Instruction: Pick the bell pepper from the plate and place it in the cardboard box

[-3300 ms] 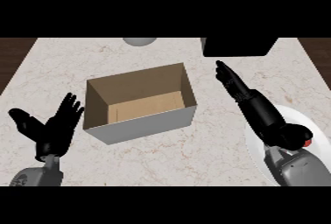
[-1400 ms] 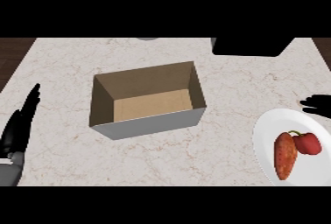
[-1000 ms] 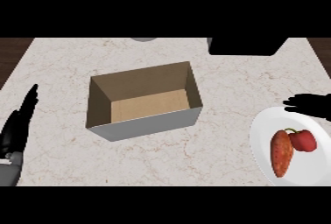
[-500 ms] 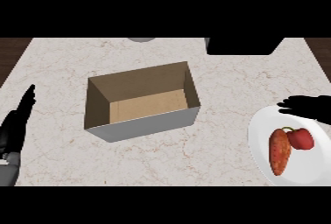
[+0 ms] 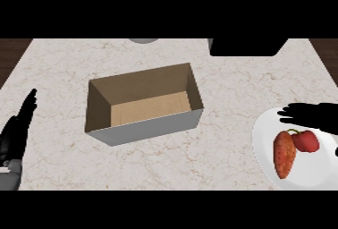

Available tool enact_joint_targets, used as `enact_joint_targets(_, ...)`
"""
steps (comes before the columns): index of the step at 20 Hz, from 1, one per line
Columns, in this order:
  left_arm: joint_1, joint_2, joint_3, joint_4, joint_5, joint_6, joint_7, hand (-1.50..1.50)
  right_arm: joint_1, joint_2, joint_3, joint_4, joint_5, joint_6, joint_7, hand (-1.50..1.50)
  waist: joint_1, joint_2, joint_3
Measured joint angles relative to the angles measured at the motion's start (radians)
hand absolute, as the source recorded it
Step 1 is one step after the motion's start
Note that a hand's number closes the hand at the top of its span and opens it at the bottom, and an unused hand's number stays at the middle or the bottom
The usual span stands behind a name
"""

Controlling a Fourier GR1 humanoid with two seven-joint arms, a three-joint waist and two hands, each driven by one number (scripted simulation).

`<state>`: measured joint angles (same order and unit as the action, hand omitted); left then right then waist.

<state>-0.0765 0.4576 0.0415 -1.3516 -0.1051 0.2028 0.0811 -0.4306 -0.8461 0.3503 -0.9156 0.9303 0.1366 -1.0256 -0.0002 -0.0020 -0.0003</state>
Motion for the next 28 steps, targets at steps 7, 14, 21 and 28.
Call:
enact_joint_targets(7,0.002,-0.017,0.026,0.025,-0.017,-0.020,-0.033,0.00,0.078,-0.013,-0.002,-0.117,0.036,0.014,0.033,-1.50,-0.002,0.001,0.000)
enact_joint_targets(14,-0.027,-0.022,0.057,0.039,-0.036,-0.044,-0.029,0.00,0.110,0.058,-0.022,-0.084,0.139,0.006,0.101,-1.50,0.002,0.002,0.000)
enact_joint_targets(21,-0.018,-0.040,0.068,0.030,-0.053,-0.055,-0.035,0.00,0.086,0.135,-0.090,-0.012,0.169,-0.126,0.084,1.50,0.004,0.001,-0.004)
enact_joint_targets(28,0.009,-0.051,0.076,0.011,-0.062,-0.056,-0.030,0.00,0.091,0.211,-0.166,-0.017,0.161,-0.212,0.169,1.50,-0.008,-0.006,-0.010)
